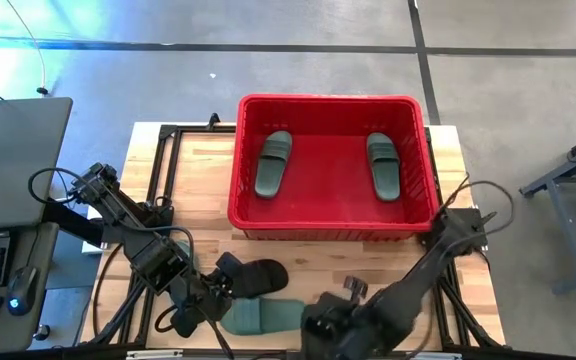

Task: Pick and place slides into bin
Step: Put the black slide in the red bin

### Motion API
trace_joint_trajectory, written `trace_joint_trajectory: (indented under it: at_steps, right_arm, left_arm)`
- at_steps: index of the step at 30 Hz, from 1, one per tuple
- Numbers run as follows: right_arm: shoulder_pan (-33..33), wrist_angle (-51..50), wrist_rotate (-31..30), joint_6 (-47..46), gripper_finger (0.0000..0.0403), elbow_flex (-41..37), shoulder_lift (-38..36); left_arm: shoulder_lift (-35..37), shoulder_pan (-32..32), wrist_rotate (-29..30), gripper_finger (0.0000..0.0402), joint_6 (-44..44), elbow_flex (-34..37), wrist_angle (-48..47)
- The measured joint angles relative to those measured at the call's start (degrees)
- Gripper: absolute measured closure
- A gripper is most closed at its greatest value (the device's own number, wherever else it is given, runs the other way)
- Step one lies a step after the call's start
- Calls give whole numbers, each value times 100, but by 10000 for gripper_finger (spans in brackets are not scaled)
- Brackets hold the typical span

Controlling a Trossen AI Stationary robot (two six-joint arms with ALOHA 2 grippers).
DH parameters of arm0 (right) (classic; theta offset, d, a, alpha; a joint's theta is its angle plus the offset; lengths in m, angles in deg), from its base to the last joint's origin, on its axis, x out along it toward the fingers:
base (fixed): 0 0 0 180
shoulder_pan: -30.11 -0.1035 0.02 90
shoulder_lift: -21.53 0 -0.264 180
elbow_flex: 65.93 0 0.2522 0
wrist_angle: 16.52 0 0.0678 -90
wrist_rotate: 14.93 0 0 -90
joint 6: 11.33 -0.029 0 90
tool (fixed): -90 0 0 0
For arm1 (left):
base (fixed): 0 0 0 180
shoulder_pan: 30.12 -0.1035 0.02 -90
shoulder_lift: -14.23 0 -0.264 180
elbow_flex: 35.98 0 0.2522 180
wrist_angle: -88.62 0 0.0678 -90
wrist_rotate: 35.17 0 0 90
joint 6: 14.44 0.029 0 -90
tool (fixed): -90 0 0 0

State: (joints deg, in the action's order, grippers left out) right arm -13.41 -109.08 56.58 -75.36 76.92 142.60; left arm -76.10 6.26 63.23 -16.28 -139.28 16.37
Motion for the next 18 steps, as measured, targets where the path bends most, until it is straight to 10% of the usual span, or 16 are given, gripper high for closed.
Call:
trace_joint_trajectory:
  at_steps: [12, 18]
  right_arm:
    - [351, -361, -4461, 2753, 402, 444, -1394]
    - [1668, -1129, -4727, 3752, 402, 404, -1681]
  left_arm:
    - [2, 0, -24, 241, -17, -61, 121]
    - [2, 0, 6, 241, -12, -61, 140]
